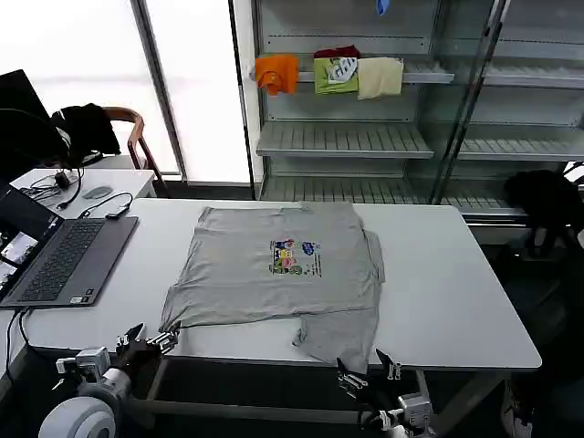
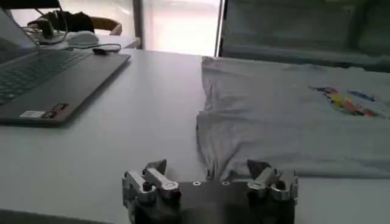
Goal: Fold and organize the clothes.
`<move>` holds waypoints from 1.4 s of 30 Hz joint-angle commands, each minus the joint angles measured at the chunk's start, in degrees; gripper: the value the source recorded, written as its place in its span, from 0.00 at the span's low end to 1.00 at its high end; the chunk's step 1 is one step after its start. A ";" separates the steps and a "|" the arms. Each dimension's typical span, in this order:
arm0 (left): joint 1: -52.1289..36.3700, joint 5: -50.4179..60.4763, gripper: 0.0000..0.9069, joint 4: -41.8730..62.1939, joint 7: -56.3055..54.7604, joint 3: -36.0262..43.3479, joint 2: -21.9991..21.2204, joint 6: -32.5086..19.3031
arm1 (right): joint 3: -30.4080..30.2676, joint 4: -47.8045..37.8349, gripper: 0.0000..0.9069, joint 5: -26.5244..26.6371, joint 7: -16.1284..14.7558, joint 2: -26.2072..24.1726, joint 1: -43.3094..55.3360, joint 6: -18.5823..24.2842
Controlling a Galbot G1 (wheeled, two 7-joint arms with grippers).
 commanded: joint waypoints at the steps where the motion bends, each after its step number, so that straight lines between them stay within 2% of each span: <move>1: -1.28 -0.27 0.49 2.32 0.31 0.25 0.02 -0.01 | -0.21 -0.38 0.38 0.29 0.13 0.32 0.31 -0.71; 3: -1.27 -0.26 0.36 2.24 0.34 0.37 -0.10 -0.06 | -0.36 -0.29 0.31 0.26 0.06 0.31 0.37 -0.58; 4: -1.24 -0.21 0.23 2.26 0.43 0.41 -0.18 -0.08 | -0.44 -0.28 0.23 0.25 0.03 0.34 0.45 -0.57; 5: -1.24 -0.15 0.10 2.29 0.50 0.51 -0.24 -0.12 | -0.53 -0.31 0.21 0.25 0.04 0.38 0.56 -0.56; 6: -1.22 -0.06 0.06 2.33 0.55 0.57 -0.28 -0.19 | -0.60 -0.38 0.20 0.23 0.05 0.48 0.64 -0.54; 7: -1.16 0.03 0.06 2.36 0.59 0.67 -0.33 -0.29 | -0.72 -0.45 0.20 0.16 0.06 0.53 0.72 -0.50; 8: -1.08 0.12 0.02 2.37 0.74 0.77 -0.37 -0.37 | -0.83 -0.49 0.16 0.16 0.02 0.57 0.75 -0.45; 9: -1.07 0.12 0.02 2.36 0.78 0.81 -0.36 -0.47 | -0.89 -0.53 0.13 0.15 0.01 0.59 0.76 -0.41; 10: -0.98 0.12 0.02 2.35 0.85 0.86 -0.40 -0.57 | -0.94 -0.66 0.06 0.15 -0.03 0.62 0.79 -0.30; 11: -0.97 0.10 0.02 2.39 0.96 0.88 -0.41 -0.65 | -0.95 -0.75 0.02 0.14 -0.17 0.64 0.80 -0.24; 13: -0.92 0.08 0.02 2.41 1.13 0.93 -0.44 -0.72 | -0.96 -1.07 0.00 0.23 -0.31 0.58 0.88 -0.05; 32: -0.74 -1.11 0.02 -1.14 2.61 0.73 0.34 -1.54 | 0.33 2.19 0.00 0.11 0.24 0.36 1.59 0.06; 42: -7.25 -5.49 0.01 -3.16 -1.57 0.46 0.61 -1.96 | 4.66 4.47 0.00 1.96 0.02 -0.12 6.00 -1.78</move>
